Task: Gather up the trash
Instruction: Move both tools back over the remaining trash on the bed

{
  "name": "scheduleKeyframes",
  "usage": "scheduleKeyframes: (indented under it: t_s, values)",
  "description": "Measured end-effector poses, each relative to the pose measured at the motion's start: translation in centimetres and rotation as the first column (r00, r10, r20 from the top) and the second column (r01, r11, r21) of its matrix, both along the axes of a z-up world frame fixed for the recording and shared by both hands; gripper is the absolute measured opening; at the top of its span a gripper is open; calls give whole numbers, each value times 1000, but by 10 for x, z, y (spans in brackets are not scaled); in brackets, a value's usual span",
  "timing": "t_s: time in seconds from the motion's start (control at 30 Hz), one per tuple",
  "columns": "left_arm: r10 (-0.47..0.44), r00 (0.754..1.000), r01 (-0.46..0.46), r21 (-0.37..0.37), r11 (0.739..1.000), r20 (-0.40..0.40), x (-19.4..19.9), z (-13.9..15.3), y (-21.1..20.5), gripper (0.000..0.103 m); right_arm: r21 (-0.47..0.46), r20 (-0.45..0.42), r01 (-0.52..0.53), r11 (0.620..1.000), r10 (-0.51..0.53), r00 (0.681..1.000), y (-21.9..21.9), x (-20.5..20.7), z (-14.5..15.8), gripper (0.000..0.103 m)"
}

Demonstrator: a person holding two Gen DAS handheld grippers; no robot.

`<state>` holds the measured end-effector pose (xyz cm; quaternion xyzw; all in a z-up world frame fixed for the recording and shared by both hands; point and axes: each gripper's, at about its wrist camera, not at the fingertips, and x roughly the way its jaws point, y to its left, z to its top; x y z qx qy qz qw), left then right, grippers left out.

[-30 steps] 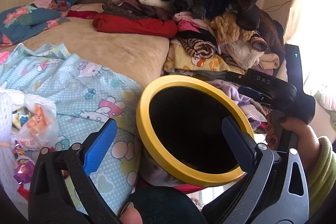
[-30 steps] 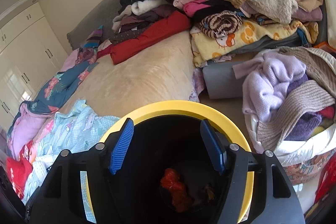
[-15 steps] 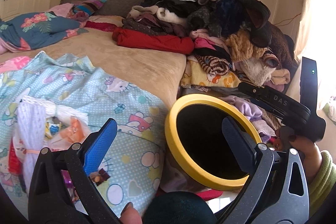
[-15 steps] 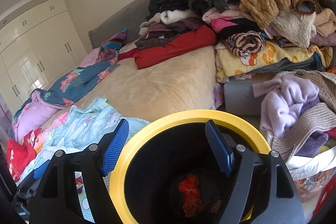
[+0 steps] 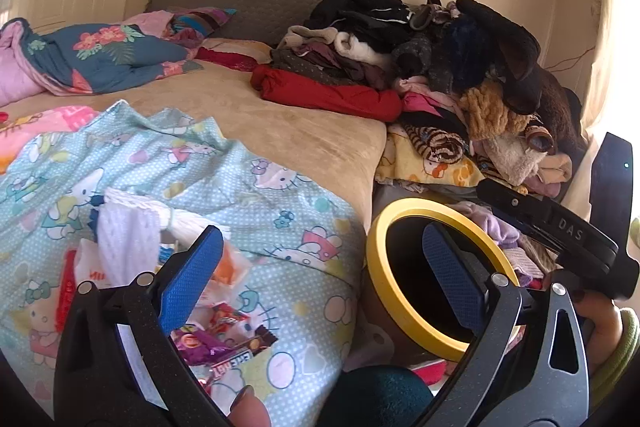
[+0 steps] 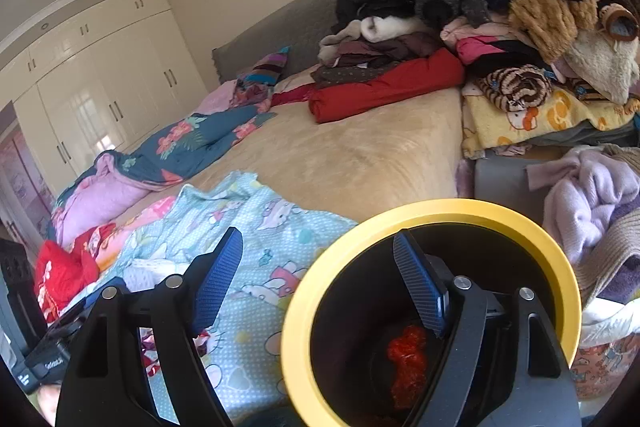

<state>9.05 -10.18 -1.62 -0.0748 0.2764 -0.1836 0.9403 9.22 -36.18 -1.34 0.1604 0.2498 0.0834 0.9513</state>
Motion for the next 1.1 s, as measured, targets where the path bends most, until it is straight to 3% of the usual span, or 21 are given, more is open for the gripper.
scheduleKeyframes:
  t_s: [0.6,1.1]
  values:
    - [121,993,-121,-18,993,4,3,6,50,92,-54,-1,-166,985,166,986,72,-12,0,76]
    - [239,971,-238,-40,970,-1,10,10,109,92,-86,-42,-309,947,306,951,133,-20,-10,76]
